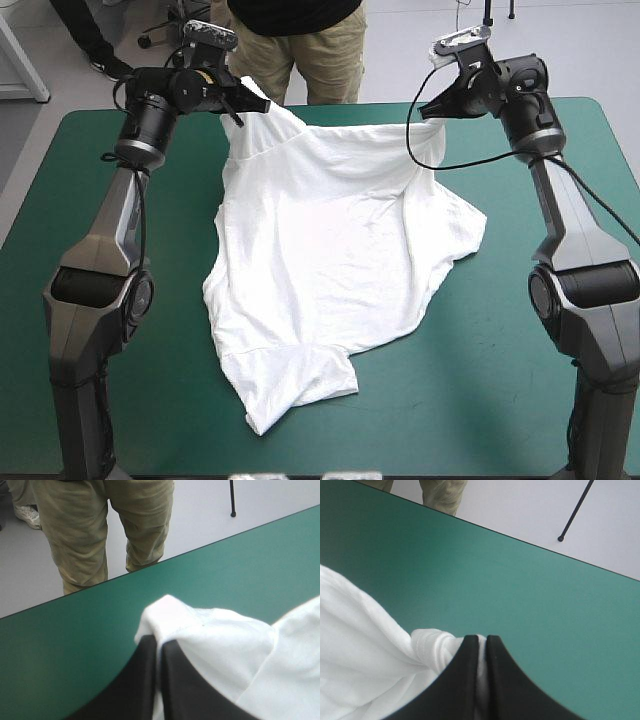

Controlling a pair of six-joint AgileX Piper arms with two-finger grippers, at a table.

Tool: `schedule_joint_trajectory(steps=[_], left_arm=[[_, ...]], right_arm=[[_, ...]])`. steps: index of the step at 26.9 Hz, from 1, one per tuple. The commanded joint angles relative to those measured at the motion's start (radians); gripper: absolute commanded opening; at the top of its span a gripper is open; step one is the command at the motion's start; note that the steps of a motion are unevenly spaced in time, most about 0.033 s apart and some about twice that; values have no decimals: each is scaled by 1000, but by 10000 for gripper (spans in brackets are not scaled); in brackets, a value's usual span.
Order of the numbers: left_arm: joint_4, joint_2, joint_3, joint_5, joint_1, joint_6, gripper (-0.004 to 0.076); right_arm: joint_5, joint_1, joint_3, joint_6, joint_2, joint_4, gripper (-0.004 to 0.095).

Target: Fold the cloth

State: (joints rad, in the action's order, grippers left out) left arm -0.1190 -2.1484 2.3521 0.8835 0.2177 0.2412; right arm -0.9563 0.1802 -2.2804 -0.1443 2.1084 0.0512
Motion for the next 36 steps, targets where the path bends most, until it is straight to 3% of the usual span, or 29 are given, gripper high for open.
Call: schedule_joint_trajectory(steps=[1,3,5,6,8,9,14,18,32,36], left_arm=[[-9,13,26,-152,0,-8,-8],[-5,-23,26,-155,0,-6,34],[19,-56,26,-153,0,-6,162],[18,-72,26,-145,0,-6,272],[25,-87,20,-138,0,-6,454],[30,-89,20,-134,0,-10,489],[89,-62,22,-84,0,-46,499],[166,19,29,-3,0,-61,489],[81,351,26,407,0,-61,435],[26,454,-92,405,0,-59,435]], right_arm=[[140,-36,-28,-11,7,-59,32],[180,-50,-28,-50,54,-110,162],[218,-59,-28,-71,86,-145,359],[238,-63,-28,-78,95,-147,472],[274,-64,-30,-82,100,-135,577],[279,-70,-32,-82,100,-133,579],[233,-90,-101,-82,89,-137,579],[123,-99,-180,-78,51,-137,577],[-293,-99,-251,-82,-297,-241,577],[-293,-99,-194,-92,-419,-301,577]])
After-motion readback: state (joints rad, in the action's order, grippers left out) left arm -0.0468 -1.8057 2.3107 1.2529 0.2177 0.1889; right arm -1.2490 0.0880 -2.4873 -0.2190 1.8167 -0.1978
